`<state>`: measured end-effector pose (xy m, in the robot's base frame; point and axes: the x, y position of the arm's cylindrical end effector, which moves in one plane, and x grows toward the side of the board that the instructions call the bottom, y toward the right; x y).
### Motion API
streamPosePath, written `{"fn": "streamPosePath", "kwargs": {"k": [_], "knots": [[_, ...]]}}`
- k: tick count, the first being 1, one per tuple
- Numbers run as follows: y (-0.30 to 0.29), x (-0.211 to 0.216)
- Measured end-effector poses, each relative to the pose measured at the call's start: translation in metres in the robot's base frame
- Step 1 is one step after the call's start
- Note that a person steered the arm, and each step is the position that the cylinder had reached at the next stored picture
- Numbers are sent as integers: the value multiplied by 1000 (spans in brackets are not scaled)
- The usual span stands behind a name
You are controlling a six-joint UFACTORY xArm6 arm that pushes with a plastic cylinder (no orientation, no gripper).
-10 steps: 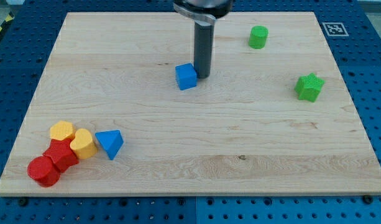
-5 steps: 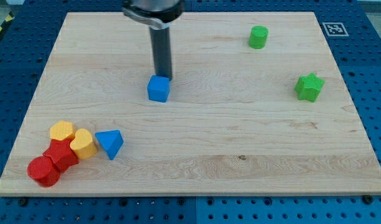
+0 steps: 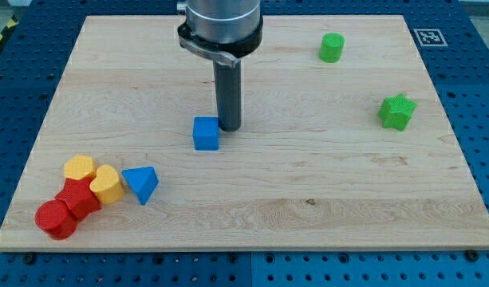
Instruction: Push the blue cube closer to blue triangle
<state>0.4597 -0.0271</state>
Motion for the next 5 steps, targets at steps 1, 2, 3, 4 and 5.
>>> {"fn": "streamPosePath", "kwargs": {"k": [1,2,3,4,5], "knots": [[-18,15],[-30,18],[-30,-3],[-38,-19],[-46,4]]}}
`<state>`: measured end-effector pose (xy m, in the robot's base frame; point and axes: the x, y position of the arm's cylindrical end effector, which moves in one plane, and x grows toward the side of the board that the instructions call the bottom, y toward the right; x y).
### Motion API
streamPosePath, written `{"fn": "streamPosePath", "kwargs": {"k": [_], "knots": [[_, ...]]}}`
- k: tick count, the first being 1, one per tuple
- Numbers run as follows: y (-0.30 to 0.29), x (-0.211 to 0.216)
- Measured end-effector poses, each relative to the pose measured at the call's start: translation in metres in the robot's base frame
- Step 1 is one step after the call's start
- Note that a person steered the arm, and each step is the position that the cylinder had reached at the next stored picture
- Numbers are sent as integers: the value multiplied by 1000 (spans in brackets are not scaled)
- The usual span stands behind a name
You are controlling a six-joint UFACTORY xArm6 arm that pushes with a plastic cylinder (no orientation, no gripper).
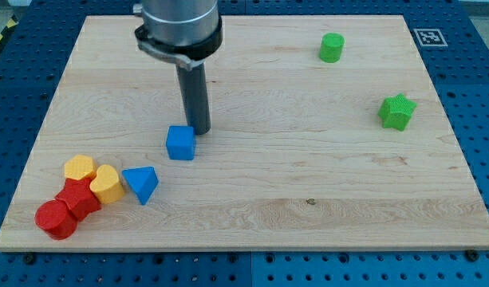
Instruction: Push the blue cube closer to blue triangle
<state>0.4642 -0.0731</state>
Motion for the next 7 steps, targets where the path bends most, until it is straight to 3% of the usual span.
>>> {"fn": "streamPosePath", "kwargs": {"k": [2,4,7], "knots": [[-13,25],[27,37],[-17,31]]}}
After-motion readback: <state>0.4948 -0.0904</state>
